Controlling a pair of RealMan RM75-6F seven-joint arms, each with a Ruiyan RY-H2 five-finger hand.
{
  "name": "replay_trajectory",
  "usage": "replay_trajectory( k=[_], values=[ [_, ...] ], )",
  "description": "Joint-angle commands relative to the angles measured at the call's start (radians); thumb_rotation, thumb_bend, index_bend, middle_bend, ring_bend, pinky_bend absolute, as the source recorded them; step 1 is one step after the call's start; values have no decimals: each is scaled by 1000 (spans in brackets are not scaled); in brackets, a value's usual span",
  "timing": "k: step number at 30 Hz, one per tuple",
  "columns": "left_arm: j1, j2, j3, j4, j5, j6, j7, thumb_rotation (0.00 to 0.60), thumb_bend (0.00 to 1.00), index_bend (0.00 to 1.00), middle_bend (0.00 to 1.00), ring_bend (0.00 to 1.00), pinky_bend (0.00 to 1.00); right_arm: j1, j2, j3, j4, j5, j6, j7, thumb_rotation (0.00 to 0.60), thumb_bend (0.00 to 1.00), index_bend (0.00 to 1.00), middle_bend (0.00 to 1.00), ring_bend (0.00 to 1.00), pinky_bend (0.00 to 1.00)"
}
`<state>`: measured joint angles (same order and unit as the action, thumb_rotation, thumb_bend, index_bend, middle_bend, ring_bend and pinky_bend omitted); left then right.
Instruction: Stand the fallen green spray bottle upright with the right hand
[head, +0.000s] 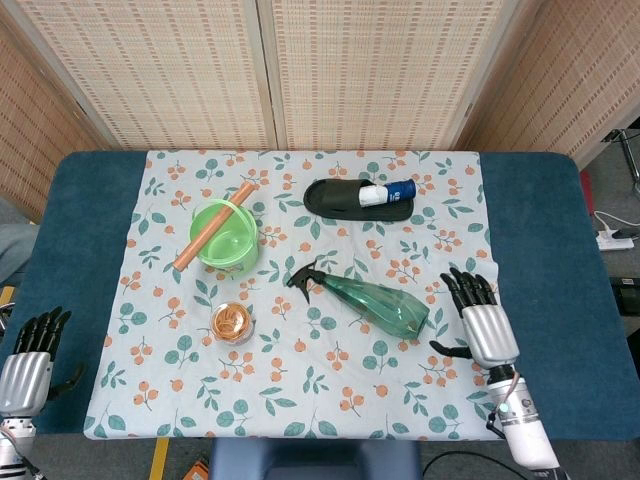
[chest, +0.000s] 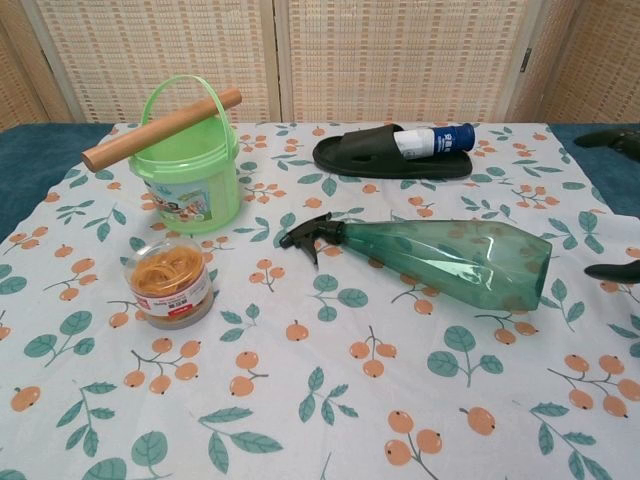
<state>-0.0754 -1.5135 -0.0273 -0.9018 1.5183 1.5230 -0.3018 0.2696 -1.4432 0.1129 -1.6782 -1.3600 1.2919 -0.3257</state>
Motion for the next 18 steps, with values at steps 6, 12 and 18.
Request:
replay_trajectory(
  k=[6, 12, 18],
  values=[
    [3, -3, -9, 2, -6, 12, -14, 600, 282, 0, 0, 0, 0, 78, -216, 15, 228, -32, -21, -5, 600, 0, 0, 0, 0, 0],
    [0, -3, -10, 8, -8, 3, -27, 600, 291, 0, 0, 0, 0, 101, -269, 15, 292, -17, -48, -36, 600, 0, 0, 0, 0, 0],
    [3, -1, -8, 7, -4, 9, -37, 600, 292, 0, 0, 0, 0, 115, -279, 10, 369, -20, -50, -91, 600, 0, 0, 0, 0, 0]
  ],
)
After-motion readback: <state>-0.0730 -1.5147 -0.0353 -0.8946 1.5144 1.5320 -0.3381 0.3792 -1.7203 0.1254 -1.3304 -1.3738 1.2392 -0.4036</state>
